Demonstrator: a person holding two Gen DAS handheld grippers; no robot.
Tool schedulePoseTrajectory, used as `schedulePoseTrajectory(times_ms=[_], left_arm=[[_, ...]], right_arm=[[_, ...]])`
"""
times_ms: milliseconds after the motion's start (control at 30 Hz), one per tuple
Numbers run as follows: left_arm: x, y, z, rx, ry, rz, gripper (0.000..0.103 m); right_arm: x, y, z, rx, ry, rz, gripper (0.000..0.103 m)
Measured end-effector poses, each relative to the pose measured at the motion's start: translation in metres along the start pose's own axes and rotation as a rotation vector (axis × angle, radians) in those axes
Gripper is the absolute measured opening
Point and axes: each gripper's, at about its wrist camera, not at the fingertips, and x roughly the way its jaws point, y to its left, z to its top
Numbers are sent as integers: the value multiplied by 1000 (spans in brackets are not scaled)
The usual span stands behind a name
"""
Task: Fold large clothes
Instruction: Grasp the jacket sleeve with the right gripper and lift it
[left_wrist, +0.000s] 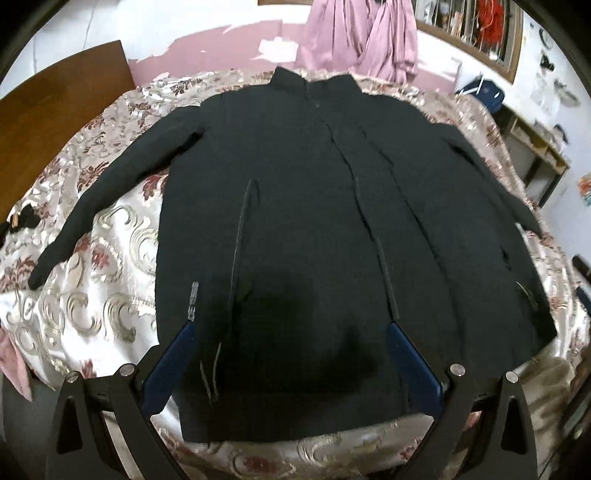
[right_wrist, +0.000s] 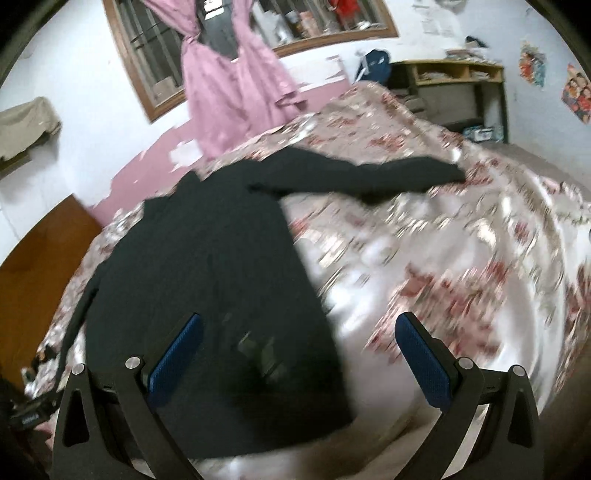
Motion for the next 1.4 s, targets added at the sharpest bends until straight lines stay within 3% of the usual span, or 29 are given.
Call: schedulePoseTrajectory(times_ms=[100,167,367,500,600,767,900,1033,1100,1167,1300,1400], left_arm=[[15,-11,21,11,29,8,103],[23,-21,41,-10,48,-26,103],[45,-59,105,-40,10,-103,103],[67,-98,153,20,-24,-123,102],[88,-129,182,81,-50,-139,102],[127,-171,217,115,-51,-195,102],[151,-195,239,93,-50,-335,101],[166,-214,258,68,-74,-350,101],[178,-225,265,80,-64,-334,101],[192,-237,269,95,-41,-305,101],[212,-259,266,178,1,-297,98],[225,-274,253,267,22,-227,98]], right_arm=[[27,-23,34,100,-3,-34,102],[56,-38,63,212,-16,-54,102],[141,-86,126,449,-31,-154,102],[191,-124,151,519,-58,-271,102],[221,-148,157,572,-51,-258,102],[261,-161,166,532,-22,-266,102],[296,-170,167,531,54,-241,102],[310,-173,167,513,65,-227,102],[309,-175,169,523,47,-206,97],[313,-175,172,526,40,-197,70],[317,-183,167,562,35,-172,56],[320,-191,166,595,43,-95,39]])
